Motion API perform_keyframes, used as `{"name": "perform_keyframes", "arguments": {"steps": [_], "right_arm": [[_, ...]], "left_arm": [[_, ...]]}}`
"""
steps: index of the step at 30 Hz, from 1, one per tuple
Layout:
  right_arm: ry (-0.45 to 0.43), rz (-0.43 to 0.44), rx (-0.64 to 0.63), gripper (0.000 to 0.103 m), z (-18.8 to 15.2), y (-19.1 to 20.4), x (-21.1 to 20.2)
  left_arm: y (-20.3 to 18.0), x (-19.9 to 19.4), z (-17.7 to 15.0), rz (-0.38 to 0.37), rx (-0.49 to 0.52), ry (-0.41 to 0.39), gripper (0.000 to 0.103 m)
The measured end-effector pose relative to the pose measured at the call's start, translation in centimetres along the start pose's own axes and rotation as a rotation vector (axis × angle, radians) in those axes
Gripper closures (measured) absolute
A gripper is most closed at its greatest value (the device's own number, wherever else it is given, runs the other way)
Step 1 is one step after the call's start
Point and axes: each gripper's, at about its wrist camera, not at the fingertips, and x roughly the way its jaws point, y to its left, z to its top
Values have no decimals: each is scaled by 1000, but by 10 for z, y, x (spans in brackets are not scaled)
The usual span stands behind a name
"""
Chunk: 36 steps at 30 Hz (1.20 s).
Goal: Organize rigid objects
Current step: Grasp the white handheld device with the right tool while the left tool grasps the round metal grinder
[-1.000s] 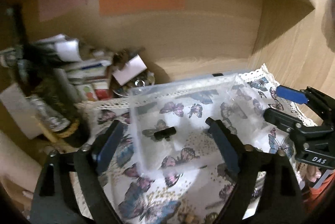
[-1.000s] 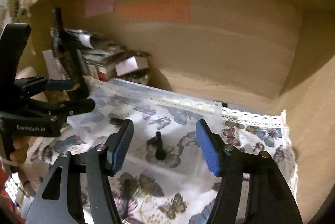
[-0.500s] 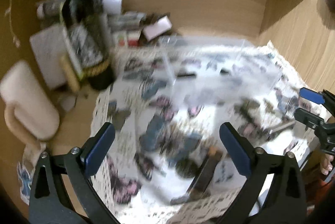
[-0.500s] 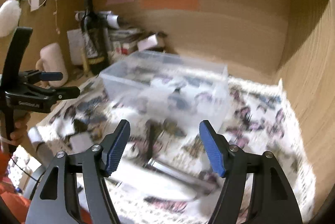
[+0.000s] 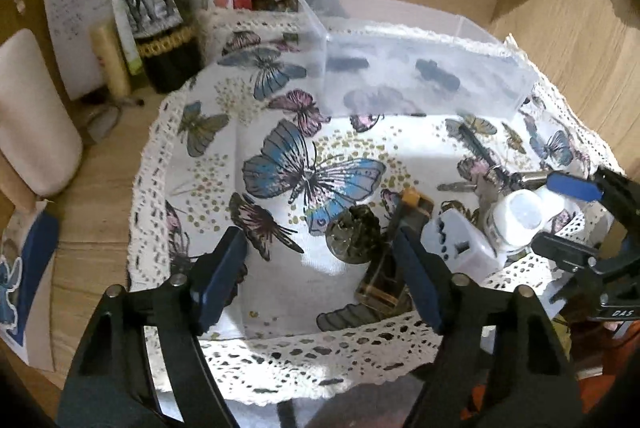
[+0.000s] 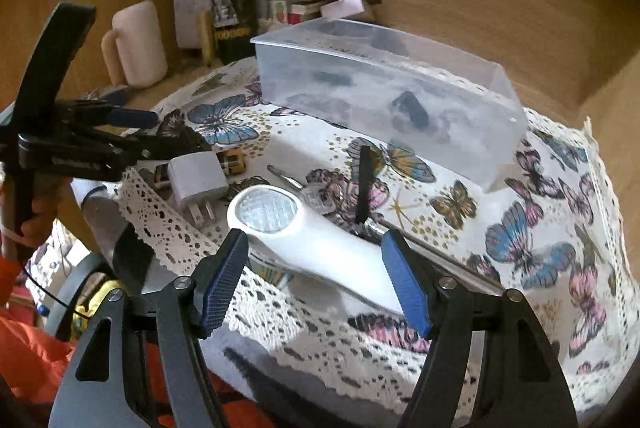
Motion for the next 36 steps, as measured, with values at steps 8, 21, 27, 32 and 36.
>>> {"name": "perform_keyframes", "arguments": {"steps": [8,21,27,32,36], "right_arm": [[81,33,-72,41,12,6,26],[89,38,-105,63,19,13,39],[39,15,-34,64,21,-2,24],[-28,-19,6,64,24,-17,-1],[-76,-28,36,64,29,-28,-16]], "left_arm": [[5,5,4,-16,-8,-5,42],[1,18,14,50,34,-36,64],[-2,18,21,31,46,-46,76],[-6,5,30,24,47,-91,76],[-11,-6,39,24,61,-130,76]]}}
